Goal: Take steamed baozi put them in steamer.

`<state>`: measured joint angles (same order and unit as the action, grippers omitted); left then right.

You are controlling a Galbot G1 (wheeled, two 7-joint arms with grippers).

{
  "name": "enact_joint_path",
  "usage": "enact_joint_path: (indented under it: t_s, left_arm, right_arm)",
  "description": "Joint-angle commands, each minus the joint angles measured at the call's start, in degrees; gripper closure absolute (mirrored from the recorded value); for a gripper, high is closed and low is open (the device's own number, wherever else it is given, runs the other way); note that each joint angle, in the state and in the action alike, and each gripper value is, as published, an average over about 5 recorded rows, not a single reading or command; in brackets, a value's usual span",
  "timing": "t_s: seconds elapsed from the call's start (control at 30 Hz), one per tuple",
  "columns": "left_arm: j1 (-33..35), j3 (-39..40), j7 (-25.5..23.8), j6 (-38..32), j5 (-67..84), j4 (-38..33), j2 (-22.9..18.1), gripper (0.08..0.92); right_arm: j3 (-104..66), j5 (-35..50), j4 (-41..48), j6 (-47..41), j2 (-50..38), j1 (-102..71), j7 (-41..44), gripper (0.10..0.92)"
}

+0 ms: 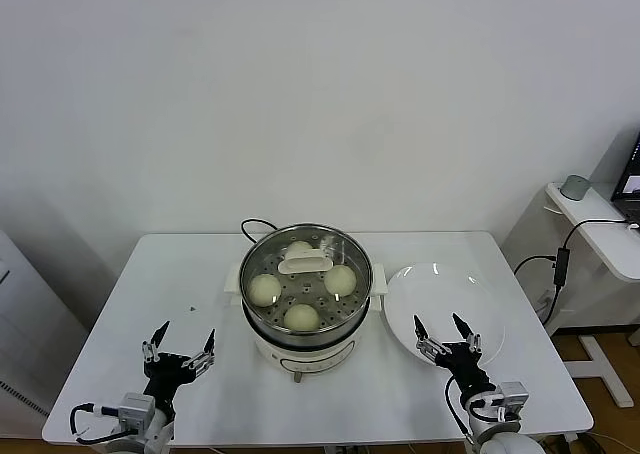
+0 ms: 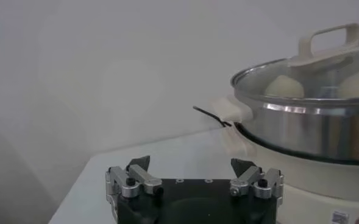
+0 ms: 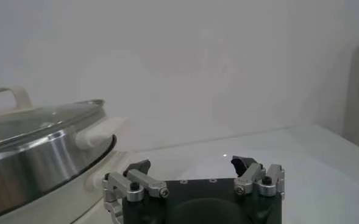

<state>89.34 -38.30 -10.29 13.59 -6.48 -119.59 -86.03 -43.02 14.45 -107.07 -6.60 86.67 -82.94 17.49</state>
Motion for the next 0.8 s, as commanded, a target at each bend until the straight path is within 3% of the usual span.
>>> enact_joint_path:
  t_s: [0.03, 0.8]
  left_arm:
    - [0.8, -0.2, -0.1, 0.1, 0.6, 0.0, -0.1, 0.177]
    - [1.3, -0.1, -0.8, -0.9, 2.0, -1.1, 0.0, 0.177]
  right_arm:
    - [-0.1, -0.9, -0.4, 0.2, 0.3, -0.3, 0.7, 0.203]
    - [-1.8, -5.2, -0.9, 0.1, 0.4, -0.5, 3.9, 0.203]
